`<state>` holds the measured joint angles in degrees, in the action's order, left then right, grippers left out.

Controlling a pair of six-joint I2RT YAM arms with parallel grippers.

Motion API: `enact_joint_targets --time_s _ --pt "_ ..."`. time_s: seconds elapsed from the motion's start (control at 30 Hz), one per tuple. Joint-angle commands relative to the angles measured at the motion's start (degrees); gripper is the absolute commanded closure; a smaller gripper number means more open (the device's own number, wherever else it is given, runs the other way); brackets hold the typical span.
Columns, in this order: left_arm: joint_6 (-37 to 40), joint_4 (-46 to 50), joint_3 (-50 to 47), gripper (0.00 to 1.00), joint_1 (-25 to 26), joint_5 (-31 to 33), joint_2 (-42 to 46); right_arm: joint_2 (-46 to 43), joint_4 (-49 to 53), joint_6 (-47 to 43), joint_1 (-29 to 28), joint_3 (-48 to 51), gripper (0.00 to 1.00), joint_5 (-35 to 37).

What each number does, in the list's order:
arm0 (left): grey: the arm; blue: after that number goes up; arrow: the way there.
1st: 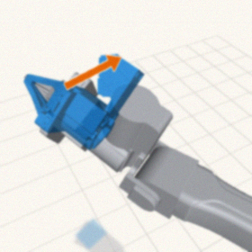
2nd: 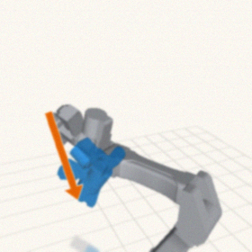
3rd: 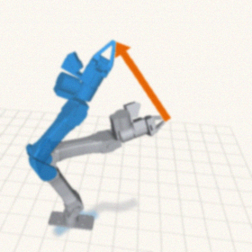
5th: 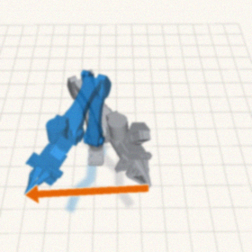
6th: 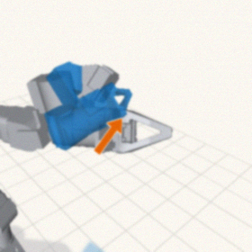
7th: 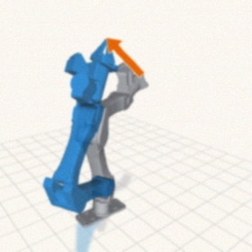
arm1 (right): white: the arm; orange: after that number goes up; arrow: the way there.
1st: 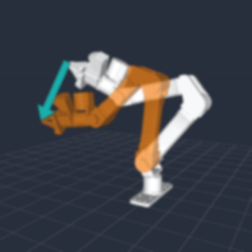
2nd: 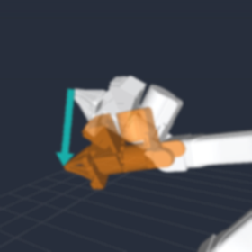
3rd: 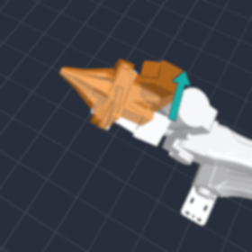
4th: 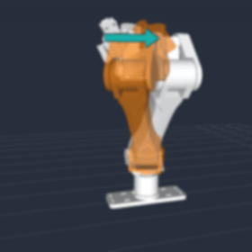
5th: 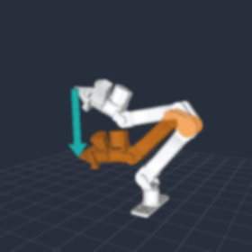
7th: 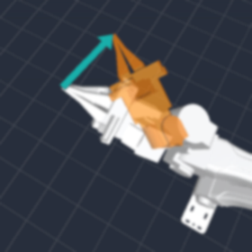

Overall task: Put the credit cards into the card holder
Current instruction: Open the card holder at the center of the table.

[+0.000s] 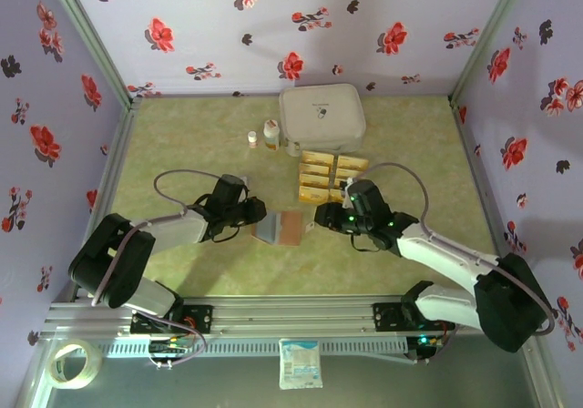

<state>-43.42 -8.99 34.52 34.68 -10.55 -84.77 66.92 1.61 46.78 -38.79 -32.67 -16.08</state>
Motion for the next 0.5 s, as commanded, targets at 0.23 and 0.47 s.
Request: enact_joint_targets --time_s 0.23,0.47 --pt "-1.16 -1.37 0.10 0.84 0.75 0.00 -0.12 17.83 -8.69 1.59 -7.99 -8.24 0.72 0.77" --pt "-0.77 -1.03 0.05 0.84 0.74 0.27 0.45 25.43 -12.88 1.66 -8.01 -7.66 0.84 0.19"
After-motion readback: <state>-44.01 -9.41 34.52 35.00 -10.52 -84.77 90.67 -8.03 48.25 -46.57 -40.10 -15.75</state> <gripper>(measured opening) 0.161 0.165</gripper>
